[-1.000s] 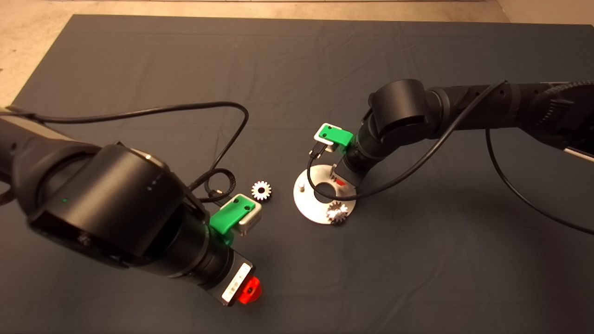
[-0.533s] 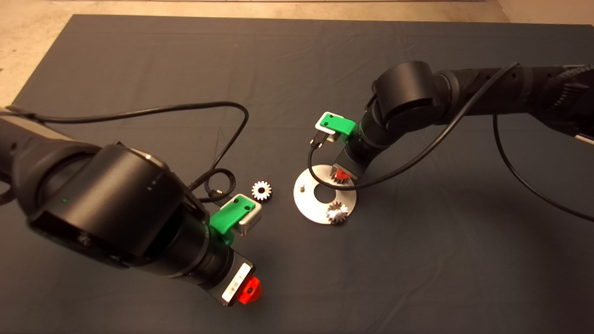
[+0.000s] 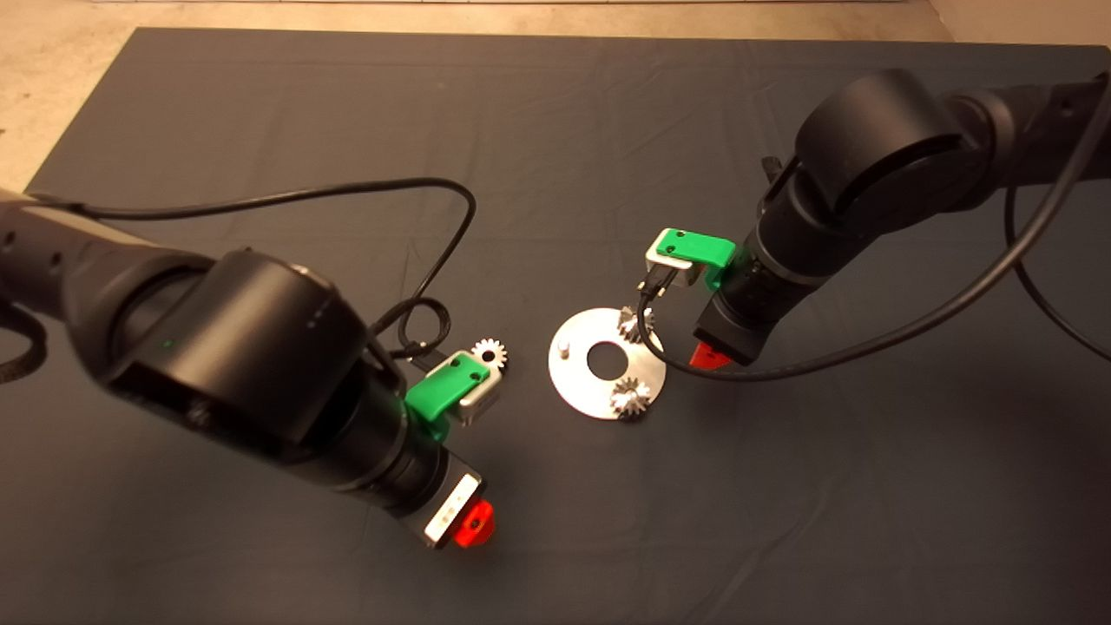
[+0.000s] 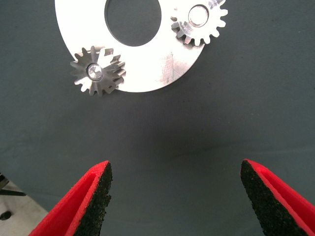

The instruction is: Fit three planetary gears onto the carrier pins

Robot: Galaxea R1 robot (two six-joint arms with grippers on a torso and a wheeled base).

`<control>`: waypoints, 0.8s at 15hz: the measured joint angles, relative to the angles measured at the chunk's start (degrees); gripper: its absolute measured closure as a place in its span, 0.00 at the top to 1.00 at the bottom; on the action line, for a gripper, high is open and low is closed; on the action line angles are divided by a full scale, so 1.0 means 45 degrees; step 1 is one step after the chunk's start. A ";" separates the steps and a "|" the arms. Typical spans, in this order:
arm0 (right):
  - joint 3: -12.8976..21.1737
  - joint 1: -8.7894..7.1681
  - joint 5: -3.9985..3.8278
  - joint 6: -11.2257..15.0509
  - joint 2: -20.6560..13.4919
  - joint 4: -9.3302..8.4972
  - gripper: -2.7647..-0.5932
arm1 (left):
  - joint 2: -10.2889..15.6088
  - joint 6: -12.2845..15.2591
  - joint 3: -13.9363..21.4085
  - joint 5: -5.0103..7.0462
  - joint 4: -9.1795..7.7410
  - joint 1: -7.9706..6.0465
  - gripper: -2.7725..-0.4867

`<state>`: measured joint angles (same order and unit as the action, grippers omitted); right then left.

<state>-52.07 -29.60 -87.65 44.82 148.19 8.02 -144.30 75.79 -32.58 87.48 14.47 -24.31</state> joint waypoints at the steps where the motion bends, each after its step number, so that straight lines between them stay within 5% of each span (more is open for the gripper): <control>1: 0.0038 -0.0288 0.0000 0.0054 -0.0057 -0.0253 0.61 | -0.0174 -0.0385 -0.0464 0.0000 0.0000 0.0005 0.94; 3: 0.0116 -0.0927 -0.0001 0.0165 -0.0169 -0.0567 0.61 | -0.0545 -0.1181 -0.1514 0.0000 0.0019 0.0000 0.94; 5: 0.0141 -0.1156 -0.0014 0.0261 -0.0235 -0.0772 0.61 | -0.0951 -0.2118 -0.2501 -0.0008 0.0041 0.0008 0.94; 7: 0.0203 -0.1261 0.0000 0.0300 -0.0233 -0.0940 0.61 | -0.1414 -0.3380 -0.3816 -0.0011 0.0244 0.0195 0.94; 9: 0.0203 -0.1310 0.0000 0.0311 -0.0233 -0.1024 0.61 | -0.1816 -0.4522 -0.5341 -0.0015 0.0864 0.0638 0.94; 12: 0.0198 -0.1370 -0.0005 0.0349 -0.0233 -0.1072 0.61 | -0.2056 -0.5857 -0.6322 -0.0008 0.1132 0.1000 0.94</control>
<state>-51.18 -35.77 -87.67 46.39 147.14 3.19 -153.55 49.43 -61.03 87.44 19.57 -19.81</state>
